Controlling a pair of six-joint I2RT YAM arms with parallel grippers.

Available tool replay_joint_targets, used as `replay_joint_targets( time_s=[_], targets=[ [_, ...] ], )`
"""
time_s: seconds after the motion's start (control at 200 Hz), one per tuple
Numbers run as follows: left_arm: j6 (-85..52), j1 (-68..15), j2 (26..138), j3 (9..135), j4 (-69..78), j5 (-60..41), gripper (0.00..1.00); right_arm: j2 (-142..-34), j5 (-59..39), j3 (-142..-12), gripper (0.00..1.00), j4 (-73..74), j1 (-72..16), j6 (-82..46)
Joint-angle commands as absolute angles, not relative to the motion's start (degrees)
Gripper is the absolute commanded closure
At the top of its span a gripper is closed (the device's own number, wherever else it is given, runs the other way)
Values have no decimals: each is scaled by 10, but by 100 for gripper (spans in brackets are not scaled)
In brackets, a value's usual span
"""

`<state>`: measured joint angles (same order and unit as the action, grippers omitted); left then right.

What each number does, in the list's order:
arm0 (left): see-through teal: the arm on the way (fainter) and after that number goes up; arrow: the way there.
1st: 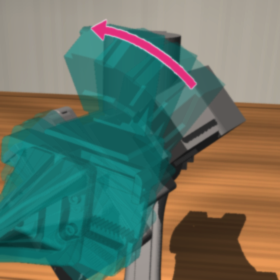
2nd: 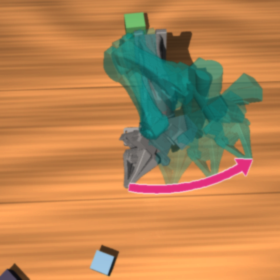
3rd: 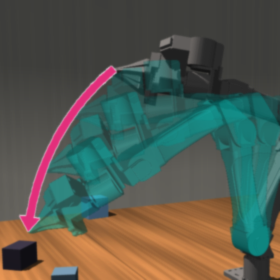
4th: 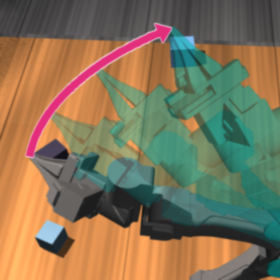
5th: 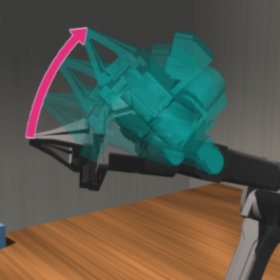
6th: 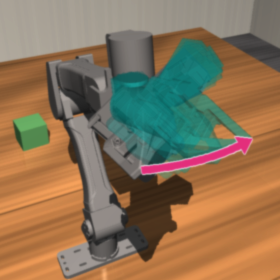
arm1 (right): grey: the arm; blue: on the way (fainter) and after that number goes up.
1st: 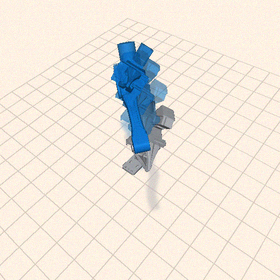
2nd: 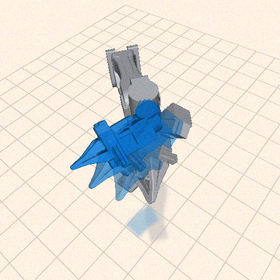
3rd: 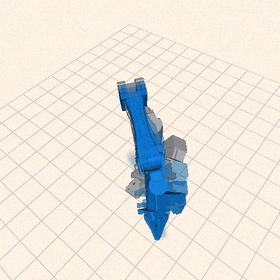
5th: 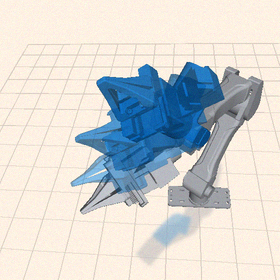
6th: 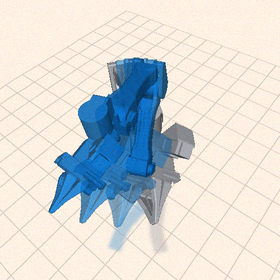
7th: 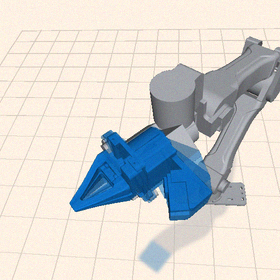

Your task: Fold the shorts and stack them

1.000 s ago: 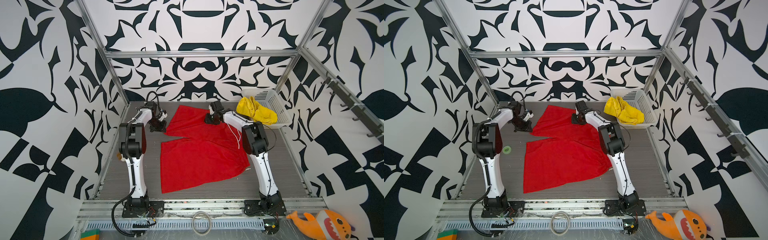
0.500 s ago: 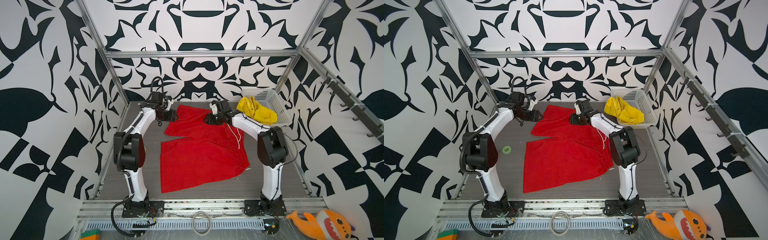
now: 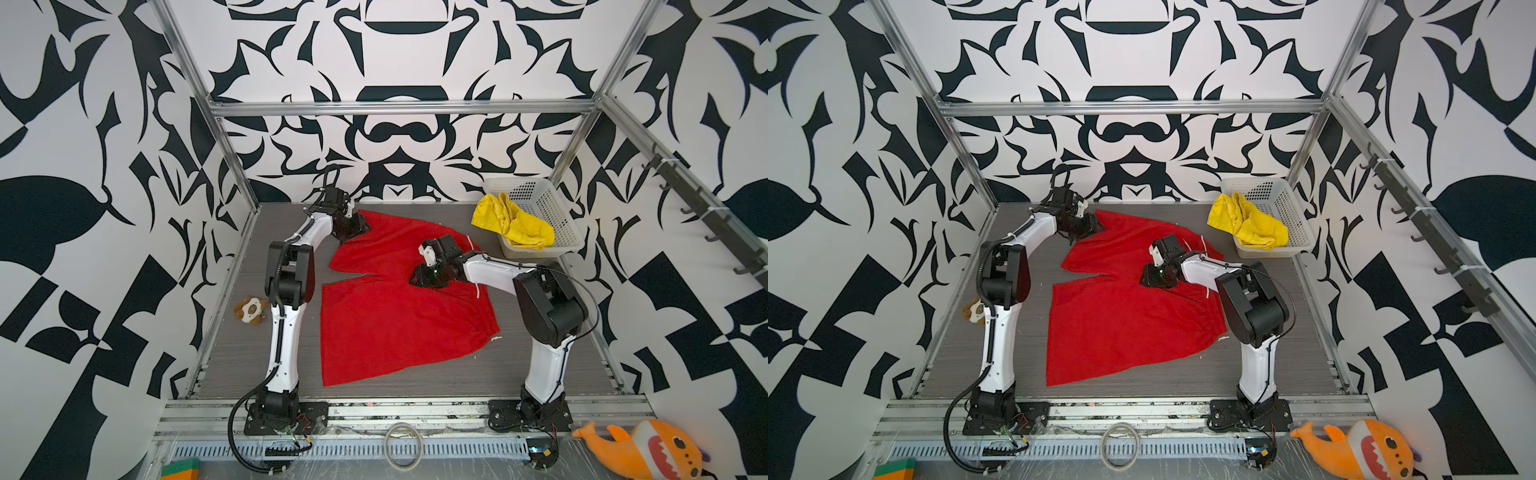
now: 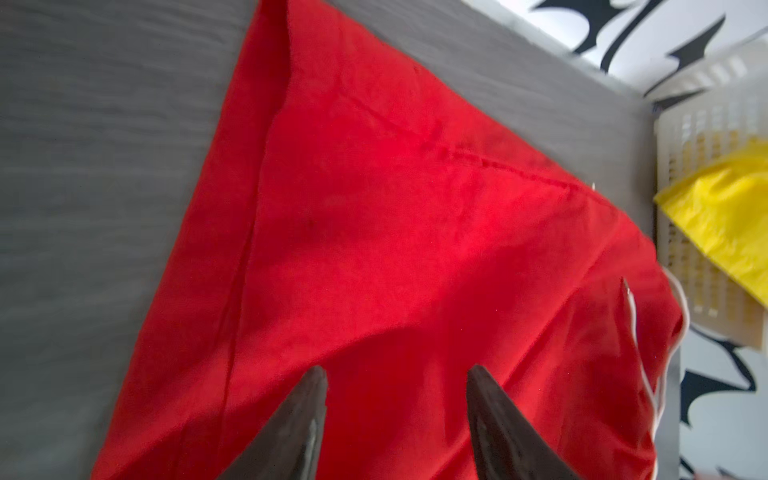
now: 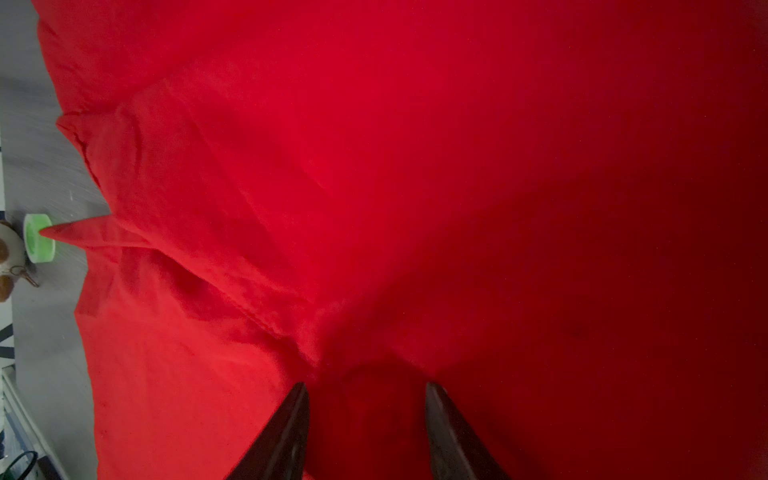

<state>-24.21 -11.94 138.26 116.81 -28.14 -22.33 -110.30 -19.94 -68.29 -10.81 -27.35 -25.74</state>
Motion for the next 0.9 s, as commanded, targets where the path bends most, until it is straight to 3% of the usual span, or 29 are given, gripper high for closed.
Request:
replay_joint_targets(
  time_s=[0.0,0.39,0.56,0.73,0.895],
  targets=[
    [-306,-120,1426,1213,-280,-221,42,-1082,-202,-667,50,-101,-276,-252],
    [-358,-98,1514,1316,-294,-146,43,-1031,-175,-573,50,-148,-277,-210],
    [-371,-78,1521,1363,-272,-165,42,-1036,-180,-609,49,-136,-278,-218],
    [-346,-77,1410,1313,-263,-167,37,-1030,-185,-707,46,-148,-278,-221],
    [-311,-101,1229,1116,-237,-179,37,-1005,-194,-751,45,-161,-278,-230]
  ],
)
